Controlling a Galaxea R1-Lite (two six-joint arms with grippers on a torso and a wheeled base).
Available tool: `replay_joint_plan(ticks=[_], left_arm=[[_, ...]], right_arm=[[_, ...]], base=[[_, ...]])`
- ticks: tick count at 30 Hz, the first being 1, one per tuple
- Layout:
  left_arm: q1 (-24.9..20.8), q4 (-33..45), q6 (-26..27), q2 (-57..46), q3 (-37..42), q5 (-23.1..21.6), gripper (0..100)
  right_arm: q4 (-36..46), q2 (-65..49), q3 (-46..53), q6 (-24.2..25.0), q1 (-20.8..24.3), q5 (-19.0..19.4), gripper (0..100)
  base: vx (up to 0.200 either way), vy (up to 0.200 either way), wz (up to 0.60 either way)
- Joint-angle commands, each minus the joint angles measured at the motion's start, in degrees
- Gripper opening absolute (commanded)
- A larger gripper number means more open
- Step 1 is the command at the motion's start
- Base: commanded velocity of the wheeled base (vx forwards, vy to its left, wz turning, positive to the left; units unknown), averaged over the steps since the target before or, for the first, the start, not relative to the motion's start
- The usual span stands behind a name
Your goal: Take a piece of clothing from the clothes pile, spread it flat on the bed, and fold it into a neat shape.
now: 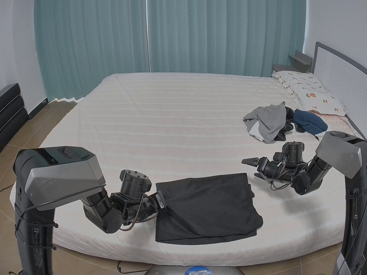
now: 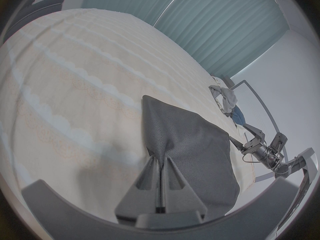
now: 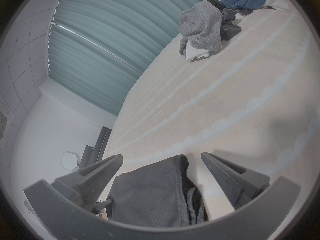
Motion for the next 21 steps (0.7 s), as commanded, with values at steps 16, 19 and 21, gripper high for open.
replay_joint_plan(ticks=[16,19,21], left_arm=[[1.8,0.1,0.5,-1.8,0.2,0.1,0],[2.1,0.1,1.2,-2.1,0.7,0.1,0],[2.0,0.1,1.3,-2.2,0.9,0.0,0]], right_arm=[[0.0,-0.2,0.0,0.1,-0.3,0.0,100],[0.0,-0.2,0.0,0.1,-0.3,0.0,100],[0.0,-0.2,0.0,0.1,-0.3,0.0,100]], base=[[0.000,0.000,0.00],[0.000,0.000,0.00],[0.000,0.000,0.00]])
